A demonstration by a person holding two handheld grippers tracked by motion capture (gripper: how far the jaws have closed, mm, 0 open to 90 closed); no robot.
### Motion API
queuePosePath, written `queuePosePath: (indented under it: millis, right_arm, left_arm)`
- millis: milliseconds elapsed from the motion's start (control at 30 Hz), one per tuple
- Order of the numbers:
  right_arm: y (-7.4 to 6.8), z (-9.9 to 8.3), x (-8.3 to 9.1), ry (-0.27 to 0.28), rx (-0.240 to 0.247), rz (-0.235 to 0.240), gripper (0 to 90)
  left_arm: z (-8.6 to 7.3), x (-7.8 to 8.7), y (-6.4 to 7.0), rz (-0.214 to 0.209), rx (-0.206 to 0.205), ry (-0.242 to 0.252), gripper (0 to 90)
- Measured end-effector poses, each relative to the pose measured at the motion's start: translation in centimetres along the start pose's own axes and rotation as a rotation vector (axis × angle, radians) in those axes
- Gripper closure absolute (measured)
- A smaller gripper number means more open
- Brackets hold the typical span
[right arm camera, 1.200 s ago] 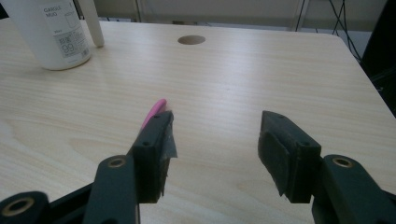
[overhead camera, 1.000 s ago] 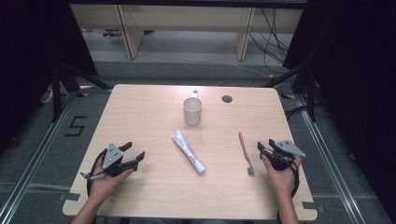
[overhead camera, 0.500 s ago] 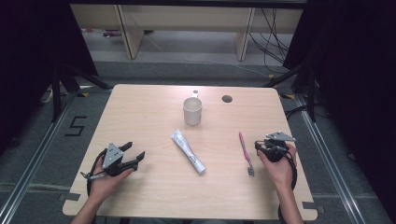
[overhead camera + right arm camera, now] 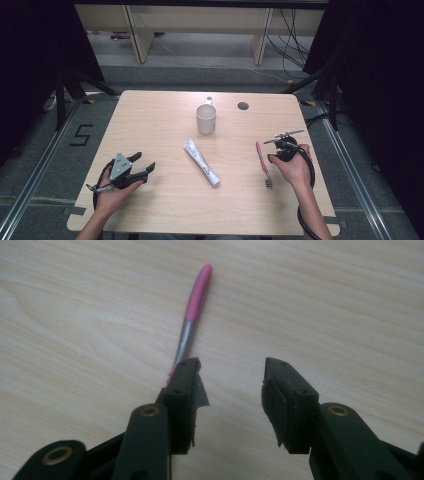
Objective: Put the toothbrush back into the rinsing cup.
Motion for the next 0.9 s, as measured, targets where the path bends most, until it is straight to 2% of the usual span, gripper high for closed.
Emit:
queuePosePath:
  millis: [33,67,133,167,333,367,500,533,600,633,700,800,833,867,900]
  right_arm:
    - [0.1,0.1,0.0,-0.014,0.029,0.002,58.7]
    - [-0.3,0.1,0.1,-0.041,0.001,0.009,59.0]
    - [-0.3,0.1,0.1,-0.058,0.002,0.016,59.2]
    - [-0.6,0.2,0.1,-0.093,0.002,0.021,59.5]
    - [-1.1,0.4,0.1,-0.145,0.009,0.021,63.8]
    - [-1.5,0.5,0.1,-0.179,0.001,0.021,66.5]
    - [-1.8,0.6,-0.2,-0.196,0.021,0.026,68.2]
    - [-1.8,0.8,-0.5,-0.186,0.041,0.034,68.7]
    - [-2.1,0.7,-0.4,-0.221,0.020,0.028,69.5]
    - [-2.1,1.0,-0.7,-0.207,0.046,0.036,70.0]
    - [-2.2,0.9,-0.5,-0.227,0.031,0.030,70.2]
    - [-2.2,1.0,-0.5,-0.242,0.034,0.031,70.3]
    - [-2.1,1.1,-0.7,-0.227,0.075,0.032,70.3]
    - [-2.1,1.1,-0.7,-0.227,0.075,0.032,70.3]
    - [-2.4,1.1,-0.6,-0.242,0.033,0.032,70.4]
  left_arm:
    - [0.0,0.0,0.0,0.001,0.001,-0.005,32.9]
    - [0.0,0.0,0.0,0.001,0.002,-0.006,32.9]
    - [0.0,0.0,0.0,0.001,0.002,-0.004,32.9]
    - [0.0,0.0,0.0,0.001,0.004,-0.004,32.9]
    - [0.0,0.0,0.0,0.001,0.003,-0.004,32.8]
    - [0.0,0.0,0.0,0.000,0.004,-0.004,32.8]
    - [0.0,0.0,0.0,-0.002,0.006,0.002,32.8]
    - [0.0,0.0,0.0,-0.002,0.006,0.003,32.8]
    - [0.0,0.0,0.0,-0.003,0.007,0.004,32.7]
    - [0.0,0.0,0.0,-0.003,0.007,0.003,32.7]
    - [0.0,0.0,0.0,-0.001,0.005,-0.003,32.7]
    - [0.0,0.0,0.0,0.000,0.004,-0.003,32.7]
    - [0.0,0.0,0.0,0.000,0.006,-0.003,32.7]
    - [0.0,0.0,0.0,0.000,0.006,-0.003,32.7]
    - [0.0,0.0,0.0,0.001,0.004,-0.004,32.7]
Point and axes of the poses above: each handheld gripper's, and its own axes: x roughly backward along the jaws, z roughly out of its top, y roughly to its right, the point moved 10 cm from there along -x, roughly forward along the jaws, and after that the axes turned 9 degrees about -z, right-handed, at the moved point
